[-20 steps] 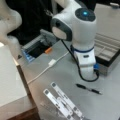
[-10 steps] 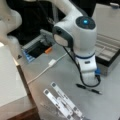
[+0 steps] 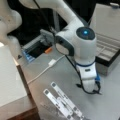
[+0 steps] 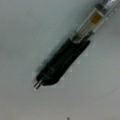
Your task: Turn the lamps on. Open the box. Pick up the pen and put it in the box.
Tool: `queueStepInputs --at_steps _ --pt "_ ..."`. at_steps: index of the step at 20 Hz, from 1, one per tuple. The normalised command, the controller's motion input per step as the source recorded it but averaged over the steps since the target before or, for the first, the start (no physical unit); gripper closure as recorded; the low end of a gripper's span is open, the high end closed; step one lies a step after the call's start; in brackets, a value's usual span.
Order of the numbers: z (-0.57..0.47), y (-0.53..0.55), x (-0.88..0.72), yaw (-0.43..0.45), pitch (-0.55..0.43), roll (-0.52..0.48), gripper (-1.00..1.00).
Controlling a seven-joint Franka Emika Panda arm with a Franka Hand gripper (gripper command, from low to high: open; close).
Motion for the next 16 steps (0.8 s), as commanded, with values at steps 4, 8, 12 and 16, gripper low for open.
queueStepInputs --at_steps 4,8,12,16 --pt "-0.27 -0.11 -0.09 0.042 -0.203 -0.117 -1.00" --pt "-0.17 -0.04 -0.13 0.050 -0.130 -0.155 -1.00" --pt "-0.10 0.06 -0.12 0.041 -0.083 -0.179 -1.00" --pt "-0.10 0.10 -0.08 0.049 -0.104 -0.169 -1.00"
